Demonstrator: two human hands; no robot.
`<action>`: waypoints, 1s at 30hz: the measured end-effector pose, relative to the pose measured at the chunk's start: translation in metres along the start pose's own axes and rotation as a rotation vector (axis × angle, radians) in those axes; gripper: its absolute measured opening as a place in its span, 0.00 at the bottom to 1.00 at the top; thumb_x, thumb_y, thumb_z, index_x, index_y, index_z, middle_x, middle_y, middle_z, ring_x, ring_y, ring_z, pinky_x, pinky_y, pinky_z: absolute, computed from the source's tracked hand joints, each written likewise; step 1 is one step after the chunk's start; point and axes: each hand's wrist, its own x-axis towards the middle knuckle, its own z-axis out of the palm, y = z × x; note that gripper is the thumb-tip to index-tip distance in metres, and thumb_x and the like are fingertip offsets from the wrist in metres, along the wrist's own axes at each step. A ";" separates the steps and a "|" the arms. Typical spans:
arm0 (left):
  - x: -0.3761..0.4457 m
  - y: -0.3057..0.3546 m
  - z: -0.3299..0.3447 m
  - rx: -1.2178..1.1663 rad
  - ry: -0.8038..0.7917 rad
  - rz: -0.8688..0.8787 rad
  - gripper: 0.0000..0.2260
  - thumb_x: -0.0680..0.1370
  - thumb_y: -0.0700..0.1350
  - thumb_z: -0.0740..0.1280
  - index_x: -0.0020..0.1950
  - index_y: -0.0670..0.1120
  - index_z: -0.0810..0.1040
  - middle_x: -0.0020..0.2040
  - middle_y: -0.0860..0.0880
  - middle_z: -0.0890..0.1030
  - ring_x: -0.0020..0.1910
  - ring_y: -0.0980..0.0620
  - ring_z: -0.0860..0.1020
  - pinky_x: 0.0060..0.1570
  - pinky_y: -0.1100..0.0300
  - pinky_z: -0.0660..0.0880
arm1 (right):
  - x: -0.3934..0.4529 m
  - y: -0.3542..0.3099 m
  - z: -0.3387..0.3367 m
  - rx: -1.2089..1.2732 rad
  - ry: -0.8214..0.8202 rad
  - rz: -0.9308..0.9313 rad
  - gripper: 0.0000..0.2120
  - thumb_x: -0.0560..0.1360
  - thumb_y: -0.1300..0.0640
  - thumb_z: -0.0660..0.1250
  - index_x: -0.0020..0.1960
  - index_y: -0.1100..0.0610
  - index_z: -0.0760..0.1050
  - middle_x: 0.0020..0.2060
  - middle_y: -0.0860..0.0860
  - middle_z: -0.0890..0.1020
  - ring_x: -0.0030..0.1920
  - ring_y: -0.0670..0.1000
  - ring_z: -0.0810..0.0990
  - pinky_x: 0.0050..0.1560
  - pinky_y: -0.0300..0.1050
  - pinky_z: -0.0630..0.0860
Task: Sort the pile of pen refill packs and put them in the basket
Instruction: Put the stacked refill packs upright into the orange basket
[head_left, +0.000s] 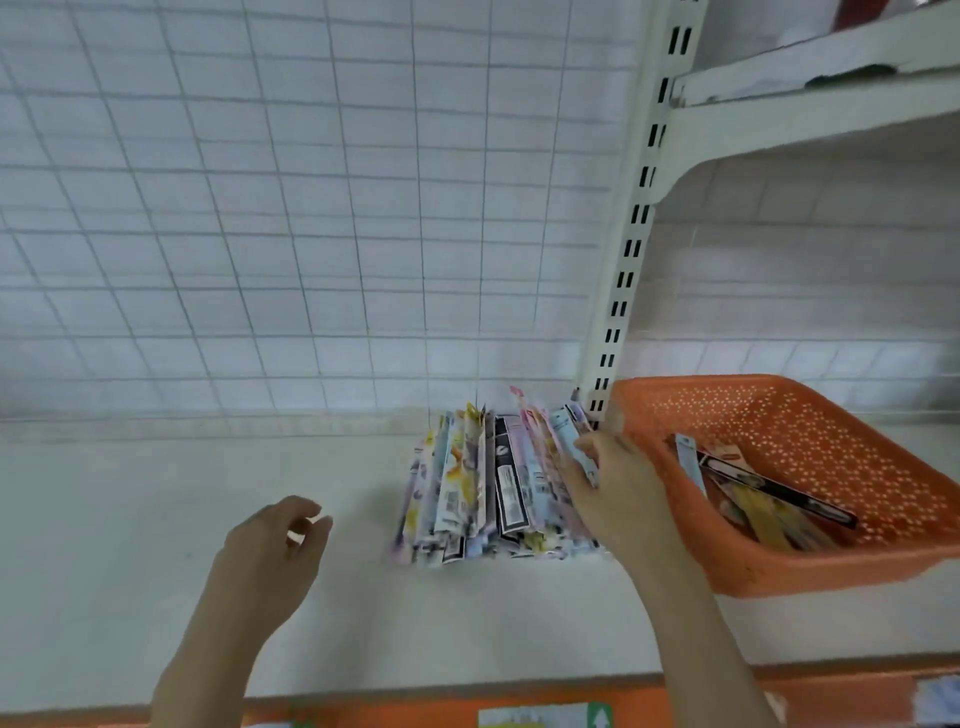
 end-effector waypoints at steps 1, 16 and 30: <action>0.006 -0.004 -0.001 -0.001 -0.019 -0.005 0.07 0.76 0.45 0.66 0.52 0.45 0.79 0.44 0.49 0.80 0.39 0.48 0.77 0.45 0.58 0.70 | 0.004 0.000 0.002 -0.040 -0.023 0.040 0.17 0.78 0.46 0.60 0.59 0.57 0.70 0.59 0.55 0.76 0.51 0.54 0.79 0.53 0.48 0.76; 0.036 -0.017 0.008 -0.097 -0.133 -0.007 0.09 0.77 0.45 0.65 0.55 0.45 0.78 0.44 0.51 0.79 0.39 0.51 0.77 0.44 0.57 0.70 | 0.030 -0.012 0.016 -0.222 -0.297 0.257 0.16 0.78 0.49 0.61 0.53 0.62 0.71 0.41 0.55 0.79 0.40 0.55 0.78 0.38 0.46 0.74; 0.025 -0.007 0.010 -0.049 -0.124 -0.044 0.11 0.77 0.47 0.63 0.57 0.46 0.76 0.44 0.52 0.77 0.40 0.52 0.76 0.42 0.59 0.70 | 0.040 -0.004 0.015 -0.146 -0.270 0.252 0.17 0.76 0.55 0.63 0.60 0.64 0.68 0.52 0.59 0.75 0.36 0.53 0.76 0.28 0.41 0.67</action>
